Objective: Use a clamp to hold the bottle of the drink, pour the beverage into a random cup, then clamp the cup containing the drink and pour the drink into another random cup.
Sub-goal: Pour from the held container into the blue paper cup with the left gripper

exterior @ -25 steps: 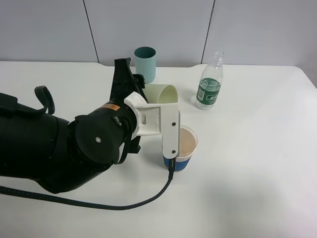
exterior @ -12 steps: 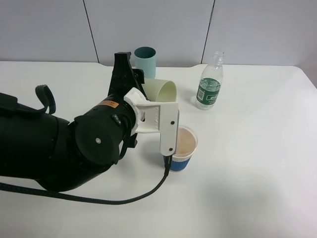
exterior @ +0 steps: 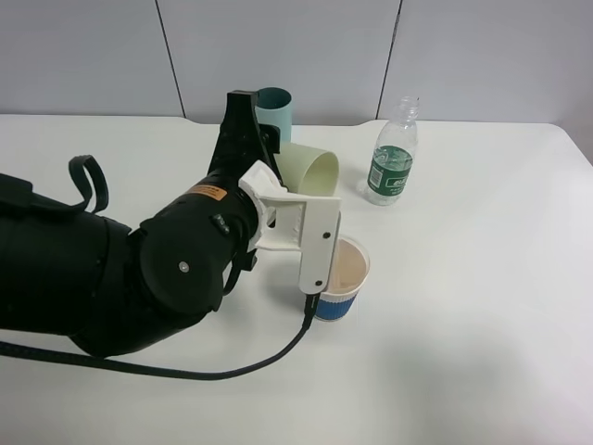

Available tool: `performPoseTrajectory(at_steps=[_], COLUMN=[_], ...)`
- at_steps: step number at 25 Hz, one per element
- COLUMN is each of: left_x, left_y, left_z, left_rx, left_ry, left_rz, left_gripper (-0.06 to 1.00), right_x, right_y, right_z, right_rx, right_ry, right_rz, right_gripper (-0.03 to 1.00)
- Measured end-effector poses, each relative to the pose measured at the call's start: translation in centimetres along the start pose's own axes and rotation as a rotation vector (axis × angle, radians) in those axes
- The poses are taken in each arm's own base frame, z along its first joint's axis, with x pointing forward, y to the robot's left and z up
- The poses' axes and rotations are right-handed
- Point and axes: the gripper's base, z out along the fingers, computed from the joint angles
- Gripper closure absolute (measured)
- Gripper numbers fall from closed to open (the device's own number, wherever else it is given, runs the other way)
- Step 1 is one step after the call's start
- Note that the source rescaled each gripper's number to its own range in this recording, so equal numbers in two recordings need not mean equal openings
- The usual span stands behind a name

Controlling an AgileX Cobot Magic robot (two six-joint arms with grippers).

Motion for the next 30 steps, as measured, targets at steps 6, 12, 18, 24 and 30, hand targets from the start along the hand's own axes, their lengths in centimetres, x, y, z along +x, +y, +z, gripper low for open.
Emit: performPoseTrajectory(at_steps=[6, 12, 18, 24, 30], left_x=[-0.3, -0.5, -0.5, -0.5, -0.8], left_y=[0.3, 0.7, 0.7, 0.9, 1.3], left_z=[0.0, 0.0, 0.0, -0.1, -0.1], left_rx=[-0.031, -0.075, -0.085, -0.103, -0.153], left_ry=[-0.034, -0.047, -0.049, -0.043, -0.072], left_rz=[0.03, 0.081, 0.121, 0.176, 0.229], left_gripper=[0.91, 0.91, 0.91, 0.91, 0.91], right_x=[0.0, 0.0, 0.0, 0.0, 0.0], right_y=[0.0, 0.0, 0.0, 0.0, 0.0], right_z=[0.0, 0.0, 0.0, 0.0, 0.0], right_rx=[0.0, 0.0, 0.0, 0.0, 0.0], right_ry=[0.0, 0.0, 0.0, 0.0, 0.0], right_rz=[0.0, 0.0, 0.0, 0.0, 0.0], right_gripper=[-0.03, -0.03, -0.03, -0.03, -0.03])
